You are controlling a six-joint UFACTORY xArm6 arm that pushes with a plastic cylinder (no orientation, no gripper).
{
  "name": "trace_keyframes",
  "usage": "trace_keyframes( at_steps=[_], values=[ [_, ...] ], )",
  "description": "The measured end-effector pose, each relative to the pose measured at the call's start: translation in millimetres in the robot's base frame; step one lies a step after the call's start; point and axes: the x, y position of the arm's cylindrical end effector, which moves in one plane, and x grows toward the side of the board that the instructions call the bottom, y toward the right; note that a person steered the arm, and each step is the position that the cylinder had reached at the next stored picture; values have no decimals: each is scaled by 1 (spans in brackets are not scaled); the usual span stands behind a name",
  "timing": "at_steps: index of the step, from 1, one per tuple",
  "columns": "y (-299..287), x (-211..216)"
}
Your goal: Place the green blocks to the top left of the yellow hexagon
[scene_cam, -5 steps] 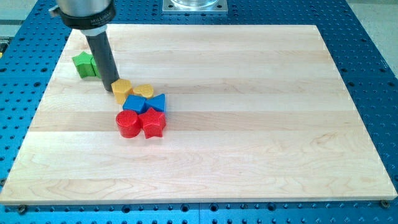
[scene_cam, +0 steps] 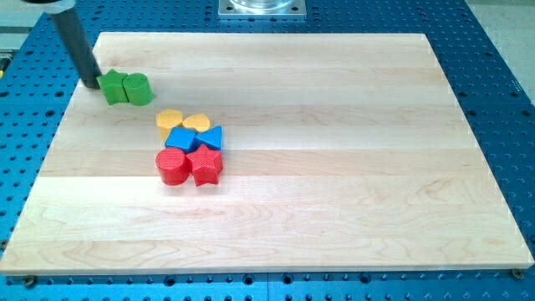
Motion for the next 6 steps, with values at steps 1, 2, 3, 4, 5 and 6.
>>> trace_keyframes(
  at_steps=[1,2,3,4,5,6],
  values=[
    [38,11],
    [42,11],
    [35,31],
    [12,100],
    [-12,49],
    [1,0]
  ],
)
